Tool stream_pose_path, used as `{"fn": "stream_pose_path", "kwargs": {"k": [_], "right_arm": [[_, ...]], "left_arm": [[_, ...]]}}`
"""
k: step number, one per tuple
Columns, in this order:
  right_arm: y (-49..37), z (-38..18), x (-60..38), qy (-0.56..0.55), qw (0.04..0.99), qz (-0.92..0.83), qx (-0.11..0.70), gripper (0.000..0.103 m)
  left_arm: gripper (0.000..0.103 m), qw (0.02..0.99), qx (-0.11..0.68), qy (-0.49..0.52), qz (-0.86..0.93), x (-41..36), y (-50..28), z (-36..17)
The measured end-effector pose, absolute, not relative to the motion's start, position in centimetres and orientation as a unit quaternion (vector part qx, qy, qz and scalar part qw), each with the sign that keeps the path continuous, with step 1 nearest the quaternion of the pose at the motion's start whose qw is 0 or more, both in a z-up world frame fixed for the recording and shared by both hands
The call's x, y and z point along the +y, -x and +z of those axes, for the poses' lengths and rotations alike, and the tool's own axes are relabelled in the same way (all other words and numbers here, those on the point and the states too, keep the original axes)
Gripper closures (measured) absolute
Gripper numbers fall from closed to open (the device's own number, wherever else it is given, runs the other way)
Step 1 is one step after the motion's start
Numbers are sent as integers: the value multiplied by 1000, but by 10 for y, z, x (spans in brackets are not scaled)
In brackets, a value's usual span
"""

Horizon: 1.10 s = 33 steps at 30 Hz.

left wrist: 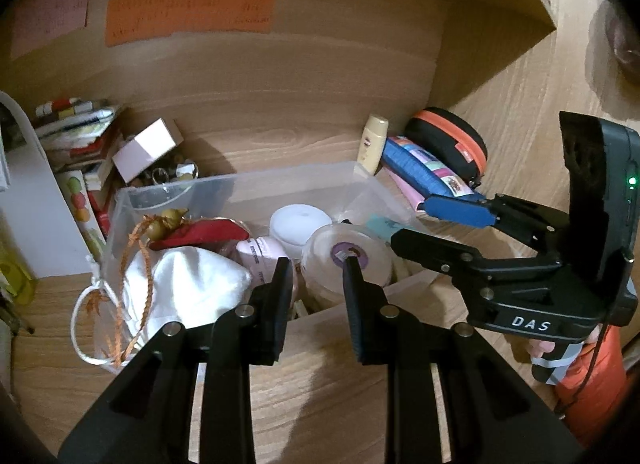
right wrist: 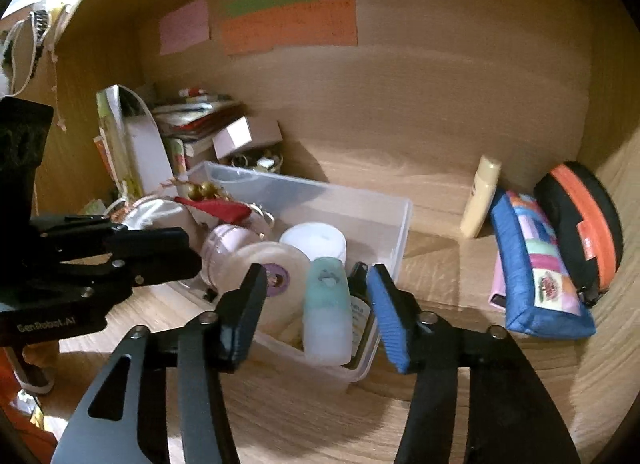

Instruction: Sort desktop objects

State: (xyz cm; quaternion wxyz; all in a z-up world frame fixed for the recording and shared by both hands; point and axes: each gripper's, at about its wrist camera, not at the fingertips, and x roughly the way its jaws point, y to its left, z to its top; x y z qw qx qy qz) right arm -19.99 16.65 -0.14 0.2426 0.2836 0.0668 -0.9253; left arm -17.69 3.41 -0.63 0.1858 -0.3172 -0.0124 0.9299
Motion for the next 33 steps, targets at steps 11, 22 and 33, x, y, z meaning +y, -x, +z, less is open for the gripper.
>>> {"fn": "stream_pose_path", "kwargs": {"k": [11, 22, 33], "right_arm": [[165, 12, 171, -265, 219, -936, 70, 21], [134, 18, 169, -256, 226, -937, 69, 18], [98, 27, 168, -236, 230, -942, 61, 8]], "left_arm": [[53, 174, -14, 300, 938, 30, 146, 7], [27, 140, -4, 261, 955, 23, 107, 23], [13, 96, 25, 238, 966, 22, 71, 27]]}}
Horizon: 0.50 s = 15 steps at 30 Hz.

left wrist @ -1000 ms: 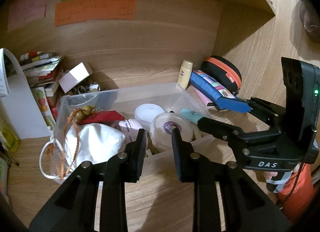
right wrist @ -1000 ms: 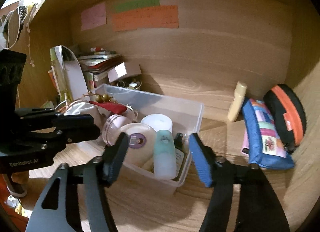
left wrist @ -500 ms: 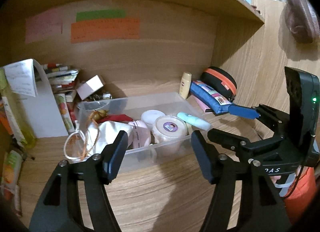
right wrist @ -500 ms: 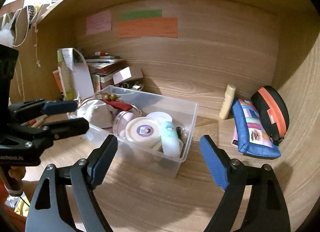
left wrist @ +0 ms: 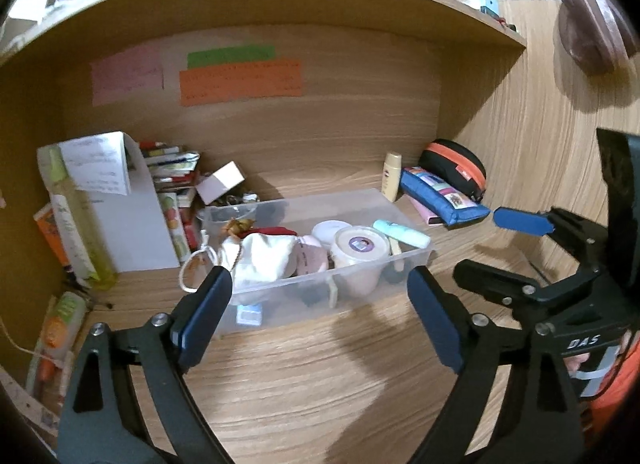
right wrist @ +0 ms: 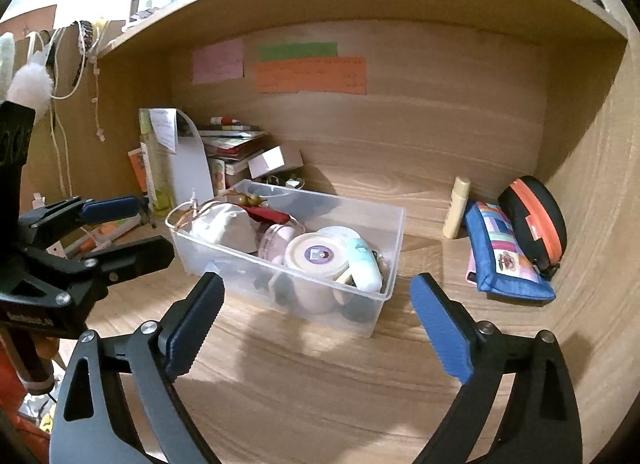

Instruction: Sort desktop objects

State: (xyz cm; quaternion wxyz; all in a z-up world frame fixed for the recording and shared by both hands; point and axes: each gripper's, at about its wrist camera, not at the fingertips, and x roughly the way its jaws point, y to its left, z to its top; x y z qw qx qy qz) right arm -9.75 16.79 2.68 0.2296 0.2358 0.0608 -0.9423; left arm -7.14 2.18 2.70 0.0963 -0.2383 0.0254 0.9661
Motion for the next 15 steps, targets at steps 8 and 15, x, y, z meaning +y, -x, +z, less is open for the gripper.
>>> {"fn": "stream_pose_path", "kwargs": {"k": [8, 15], "right_arm": [[69, 27, 168, -224, 234, -944, 58, 7], [50, 26, 170, -213, 239, -946, 57, 6]], "left_arm": [[13, 73, 8, 239, 968, 16, 53, 24], [13, 79, 8, 252, 964, 18, 45, 16]]}}
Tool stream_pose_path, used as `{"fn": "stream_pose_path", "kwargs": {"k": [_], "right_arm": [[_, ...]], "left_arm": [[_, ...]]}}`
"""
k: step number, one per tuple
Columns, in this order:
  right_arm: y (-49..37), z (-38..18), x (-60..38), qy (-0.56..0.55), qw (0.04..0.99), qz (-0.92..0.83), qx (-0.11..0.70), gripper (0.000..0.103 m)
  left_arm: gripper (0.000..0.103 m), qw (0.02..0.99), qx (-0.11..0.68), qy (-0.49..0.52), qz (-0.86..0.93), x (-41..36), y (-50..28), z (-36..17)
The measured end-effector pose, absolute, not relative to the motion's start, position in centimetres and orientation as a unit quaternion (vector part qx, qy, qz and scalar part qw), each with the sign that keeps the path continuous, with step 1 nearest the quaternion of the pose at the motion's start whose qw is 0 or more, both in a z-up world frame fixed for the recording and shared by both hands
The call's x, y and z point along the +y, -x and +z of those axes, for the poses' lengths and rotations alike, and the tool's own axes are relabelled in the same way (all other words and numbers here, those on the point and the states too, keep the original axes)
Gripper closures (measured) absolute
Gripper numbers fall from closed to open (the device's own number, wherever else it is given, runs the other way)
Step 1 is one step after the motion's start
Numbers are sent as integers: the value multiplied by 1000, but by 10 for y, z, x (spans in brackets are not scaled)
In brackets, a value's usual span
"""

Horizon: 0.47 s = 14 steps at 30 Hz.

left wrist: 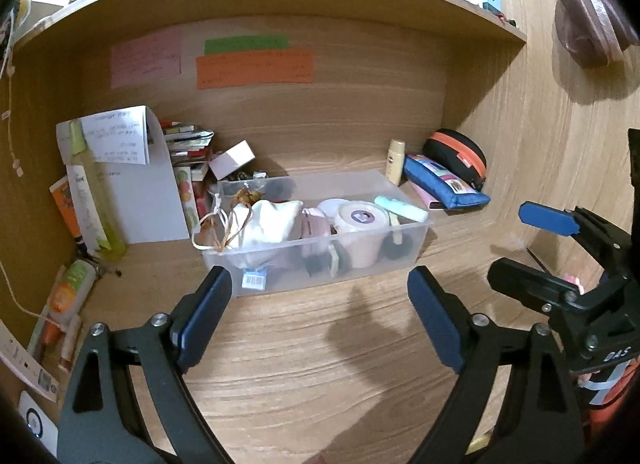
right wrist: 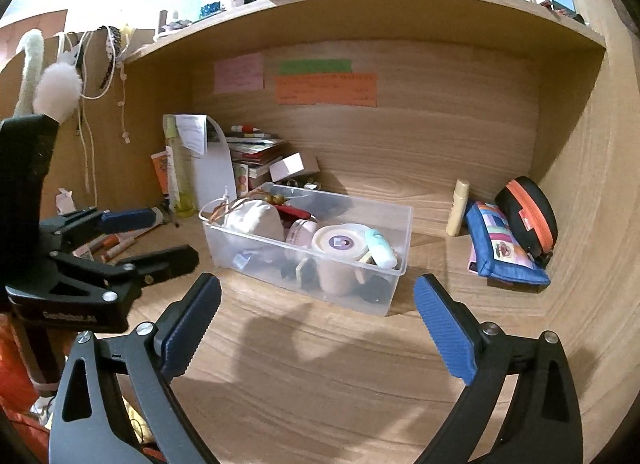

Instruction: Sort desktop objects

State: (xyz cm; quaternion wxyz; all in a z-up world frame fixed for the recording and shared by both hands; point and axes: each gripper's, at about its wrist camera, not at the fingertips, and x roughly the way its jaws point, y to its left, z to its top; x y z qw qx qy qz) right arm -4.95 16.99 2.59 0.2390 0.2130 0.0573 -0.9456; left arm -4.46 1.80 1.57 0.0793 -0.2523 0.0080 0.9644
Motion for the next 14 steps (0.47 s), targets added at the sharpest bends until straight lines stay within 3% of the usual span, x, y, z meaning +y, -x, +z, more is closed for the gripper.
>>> {"fn": "stream_pose_path", "kwargs": {"k": [14], "right_arm": [[48, 17, 177, -224, 238, -945, 35, 5]], "left_arm": [[9, 63, -16, 231, 971, 5, 35, 11]]}}
